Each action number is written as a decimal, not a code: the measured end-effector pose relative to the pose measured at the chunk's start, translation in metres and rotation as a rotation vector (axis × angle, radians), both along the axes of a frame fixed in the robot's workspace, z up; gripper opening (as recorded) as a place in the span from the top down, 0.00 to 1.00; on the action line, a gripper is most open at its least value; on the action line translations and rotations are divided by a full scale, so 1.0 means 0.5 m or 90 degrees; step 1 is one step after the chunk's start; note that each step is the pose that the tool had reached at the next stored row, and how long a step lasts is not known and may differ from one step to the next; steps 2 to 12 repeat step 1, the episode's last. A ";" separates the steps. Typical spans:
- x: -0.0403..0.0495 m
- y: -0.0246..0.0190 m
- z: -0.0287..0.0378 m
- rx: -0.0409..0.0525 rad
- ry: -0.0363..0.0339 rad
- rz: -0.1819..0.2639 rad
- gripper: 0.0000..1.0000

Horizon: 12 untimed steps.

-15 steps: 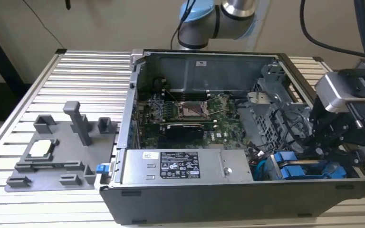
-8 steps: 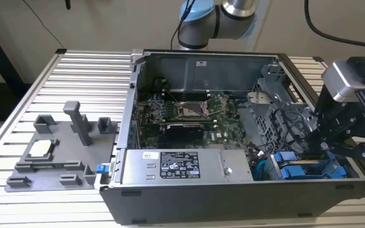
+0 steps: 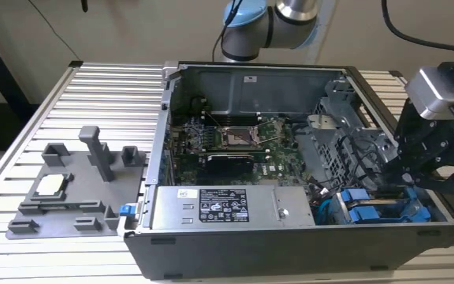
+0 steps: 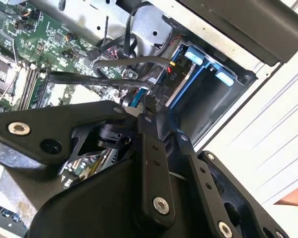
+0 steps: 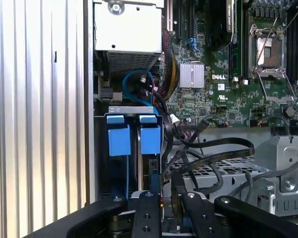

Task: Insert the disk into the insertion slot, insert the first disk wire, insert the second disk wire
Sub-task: 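Insert the second disk wire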

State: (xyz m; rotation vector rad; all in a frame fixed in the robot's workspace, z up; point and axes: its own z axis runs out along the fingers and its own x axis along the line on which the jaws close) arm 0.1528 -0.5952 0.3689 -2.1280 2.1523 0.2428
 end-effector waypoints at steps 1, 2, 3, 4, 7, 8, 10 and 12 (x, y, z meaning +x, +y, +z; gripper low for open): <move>0.000 0.0000 0.000 0.0000 0.0000 0.000 0.76; 0.000 0.0000 0.000 0.0000 0.0000 0.000 0.76; 0.000 0.0000 0.000 0.0000 0.0000 0.000 0.76; 0.000 0.0000 0.000 0.0000 0.0000 0.000 0.76; 0.000 0.0000 0.000 0.0000 0.0000 0.000 0.76; 0.000 0.0000 0.000 0.0000 0.0000 0.000 0.76; 0.000 0.0000 0.000 0.0000 0.0000 0.000 0.76; 0.000 0.0000 0.000 0.0000 0.0000 0.000 0.76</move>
